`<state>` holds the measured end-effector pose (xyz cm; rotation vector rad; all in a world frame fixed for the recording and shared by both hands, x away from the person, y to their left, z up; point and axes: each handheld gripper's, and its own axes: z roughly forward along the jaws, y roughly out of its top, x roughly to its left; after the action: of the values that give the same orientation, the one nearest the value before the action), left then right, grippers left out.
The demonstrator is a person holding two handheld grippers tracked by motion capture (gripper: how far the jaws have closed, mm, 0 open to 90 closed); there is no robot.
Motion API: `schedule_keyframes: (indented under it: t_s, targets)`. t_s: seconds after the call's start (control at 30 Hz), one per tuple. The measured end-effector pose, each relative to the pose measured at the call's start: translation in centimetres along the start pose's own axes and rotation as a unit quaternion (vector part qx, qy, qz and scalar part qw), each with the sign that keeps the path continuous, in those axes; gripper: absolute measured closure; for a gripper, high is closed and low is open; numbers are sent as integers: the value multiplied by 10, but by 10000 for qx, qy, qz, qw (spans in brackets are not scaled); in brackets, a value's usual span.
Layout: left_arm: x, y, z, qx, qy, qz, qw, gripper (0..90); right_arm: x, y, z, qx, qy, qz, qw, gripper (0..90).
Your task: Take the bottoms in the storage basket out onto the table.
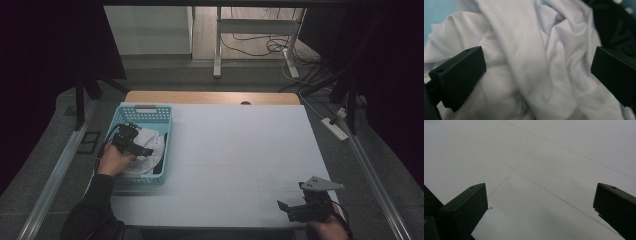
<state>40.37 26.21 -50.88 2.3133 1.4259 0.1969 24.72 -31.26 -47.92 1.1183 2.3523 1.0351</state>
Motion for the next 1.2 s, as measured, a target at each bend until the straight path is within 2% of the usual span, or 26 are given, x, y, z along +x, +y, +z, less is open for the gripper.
schedule_keyframes:
  t_s: [0.03, 0.07, 0.1, 0.13, 0.17, 0.23, 0.3, 0.43, 0.5, 0.53, 0.63, 0.7, 0.8, 0.87, 0.97, 1.1, 1.2]
  targets:
    - [0, 0, 5, 164, 101, 45, 9998, 0, 0, 0, 0, 1, 0, 1, 10000, 0]
    - [0, 0, 5, 164, 101, 45, 9998, 0, 0, 0, 0, 1, 0, 1, 10000, 0]
    - [-1, 1, 10, 291, 235, 120, 9992, 0, 0, 0, 0, 1, 0, 3, 10000, 0]
    - [-1, 1, 10, 291, 235, 120, 9992, 0, 0, 0, 0, -2, 1, 0, 10000, 0]
    - [-3, 2, 13, 374, 350, 153, 9986, 0, 0, 0, 0, -3, 0, -1, 10000, 0]
    - [-5, 3, 16, 461, 449, 199, 9977, 0, 0, 0, 0, -2, -2, -6, 10000, 0]
    - [-4, 3, 16, 439, 419, 103, 9981, 0, 0, 0, 0, 0, -1, -8, 10000, 0]
    - [-5, 2, 17, 464, 442, 106, 9979, 13, 0, 0, 0, 2, -9, -16, 10000, 0]
    - [-4, 3, 15, 479, 472, 102, 9977, 79, 0, 0, 0, 6, -13, -19, 10000, 0]
    - [-2, 2, 11, 417, 502, 29, 9979, 135, 0, 0, 0, 2, -8, -21, 10000, 0]
    - [0, 0, 9, 311, 445, 26, 9985, 239, 0, 0, 0, 3, -6, -28, 10000, 0]
    - [-1, -1, 8, 282, 421, 51, 9987, 346, 0, 0, 0, 8, -1, -31, 10000, 0]
    - [-2, -1, 4, 271, 493, 95, 9984, 538, 1, 0, 0, 5, -5, -33, 10000, 0]
    - [-2, -2, 3, 238, 555, 112, 9981, 628, 0, 0, 0, 2, -4, -29, 10000, 0]
    - [0, -2, 2, 224, 524, 98, 9983, 681, 1, 0, 0, 0, -4, -33, 10000, 0]
    - [1, -1, 1, 237, 498, 27, 9985, 704, 0, 0, 0, -2, 8, -26, 10000, 0]
    - [4, 0, -2, 237, 361, -165, 9989, 706, 0, 0, 0, -4, 14, -27, 10000, 0]
